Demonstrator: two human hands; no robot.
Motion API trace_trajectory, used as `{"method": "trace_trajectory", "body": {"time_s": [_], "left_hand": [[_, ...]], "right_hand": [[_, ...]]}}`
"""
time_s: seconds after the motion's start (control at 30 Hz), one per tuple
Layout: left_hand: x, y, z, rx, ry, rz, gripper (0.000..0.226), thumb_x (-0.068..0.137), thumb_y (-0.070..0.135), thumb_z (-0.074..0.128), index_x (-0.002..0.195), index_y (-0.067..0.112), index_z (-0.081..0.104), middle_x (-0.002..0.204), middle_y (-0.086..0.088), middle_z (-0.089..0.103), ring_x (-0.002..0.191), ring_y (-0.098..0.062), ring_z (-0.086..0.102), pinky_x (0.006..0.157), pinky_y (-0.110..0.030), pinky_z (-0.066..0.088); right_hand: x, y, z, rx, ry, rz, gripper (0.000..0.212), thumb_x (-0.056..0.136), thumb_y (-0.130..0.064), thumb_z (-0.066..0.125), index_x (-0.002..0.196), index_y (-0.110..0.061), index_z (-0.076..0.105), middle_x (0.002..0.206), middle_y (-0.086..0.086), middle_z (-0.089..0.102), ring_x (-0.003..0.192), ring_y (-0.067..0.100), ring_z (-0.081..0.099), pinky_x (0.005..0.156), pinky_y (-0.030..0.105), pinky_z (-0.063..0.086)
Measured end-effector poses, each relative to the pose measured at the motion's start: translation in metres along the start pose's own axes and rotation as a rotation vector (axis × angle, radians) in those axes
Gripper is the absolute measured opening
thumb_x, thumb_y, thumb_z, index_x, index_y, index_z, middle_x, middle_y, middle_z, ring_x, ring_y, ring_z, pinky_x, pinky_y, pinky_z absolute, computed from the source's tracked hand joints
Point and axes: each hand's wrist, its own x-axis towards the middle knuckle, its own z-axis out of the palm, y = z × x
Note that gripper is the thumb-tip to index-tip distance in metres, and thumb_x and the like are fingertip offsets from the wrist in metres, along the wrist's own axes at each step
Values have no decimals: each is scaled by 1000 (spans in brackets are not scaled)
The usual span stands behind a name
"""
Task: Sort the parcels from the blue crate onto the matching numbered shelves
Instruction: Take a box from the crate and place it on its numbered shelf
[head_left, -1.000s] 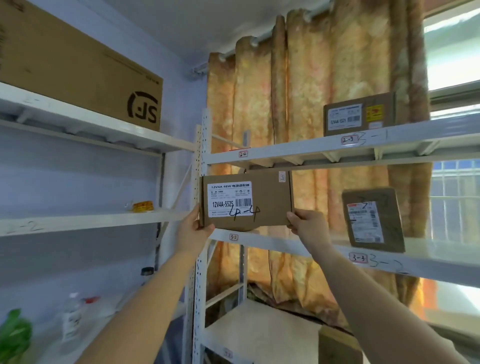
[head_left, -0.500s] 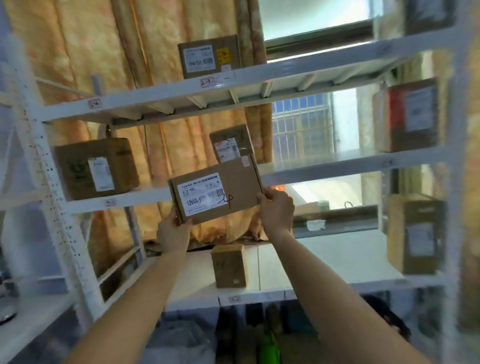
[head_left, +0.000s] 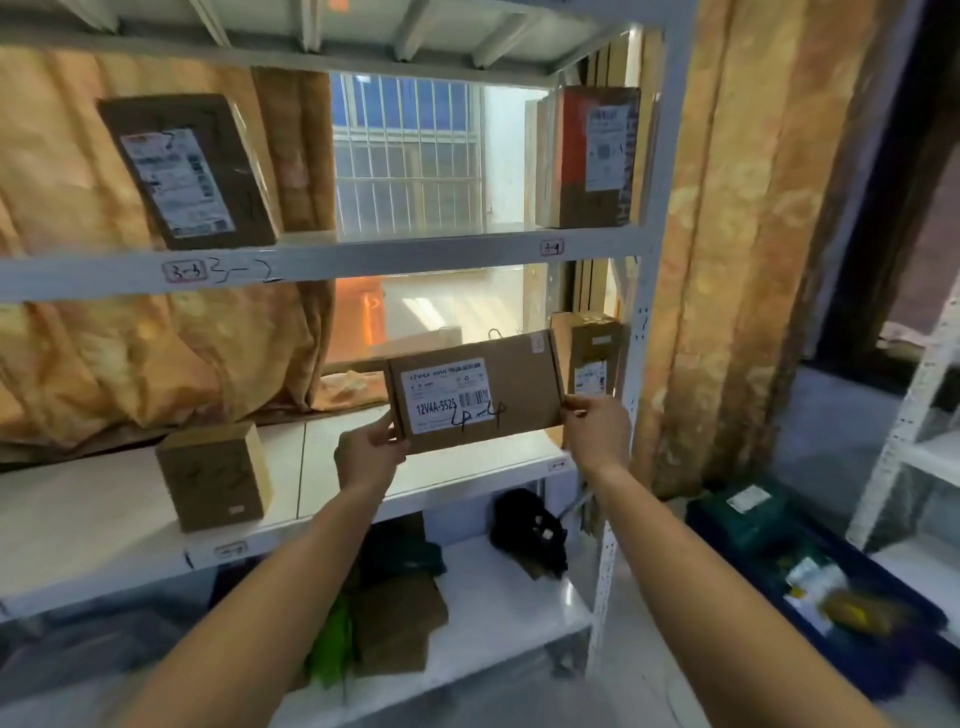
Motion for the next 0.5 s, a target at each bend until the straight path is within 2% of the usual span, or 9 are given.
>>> {"method": "trace_trajectory", "body": {"time_s": [0.17, 0.23, 0.3, 0.33, 0.4, 0.5], "left_hand": [[52, -29, 77, 7, -83, 54, 43, 83, 10, 68, 125, 16, 59, 106, 0, 68, 92, -20, 61, 87, -29, 47], [82, -47, 114, -43, -102, -13, 40, 85, 13, 65, 125, 16, 61, 110, -1, 68, 98, -22, 60, 87, -30, 46], [109, -69, 148, -123, -89, -109, 39, 88, 11, 61, 127, 16, 59, 115, -3, 66, 108, -27, 58, 93, -34, 45], [121, -79, 164, -156, -73, -152, 42, 90, 6, 57, 131, 15, 54, 117, -4, 63, 112, -29, 56, 97, -36, 44], [144, -99, 190, -177, -48, -196, 50, 91, -5, 45, 138, 13, 45, 125, -9, 58, 119, -31, 52, 99, -38, 42], [180, -130, 218, -245, -40, -262, 59, 87, -8, 36, 140, 16, 41, 132, -11, 54, 119, -24, 49, 102, -34, 39]], "right_hand": [[65, 75, 29, 16, -75, 80, 28, 90, -3, 51, 100, -12, 75, 98, 5, 73, 95, 20, 67, 81, 25, 52], [100, 108, 48, 10, -126, 78, 31, 88, -1, 50, 100, -13, 75, 99, 3, 74, 96, 20, 66, 83, 27, 51], [134, 139, 75, -3, -199, 87, 31, 89, -2, 49, 106, -14, 73, 103, 2, 73, 98, 20, 65, 78, 25, 47], [151, 156, 91, 0, -241, 96, 33, 90, -2, 49, 110, -17, 71, 107, 1, 71, 102, 20, 64, 79, 26, 46], [182, 185, 121, 27, -328, 129, 41, 89, 1, 47, 119, -18, 65, 115, 2, 68, 109, 21, 62, 92, 32, 51], [222, 223, 163, 65, -414, 197, 48, 86, 8, 46, 125, -14, 61, 120, 6, 65, 113, 23, 59, 98, 43, 50]]}}
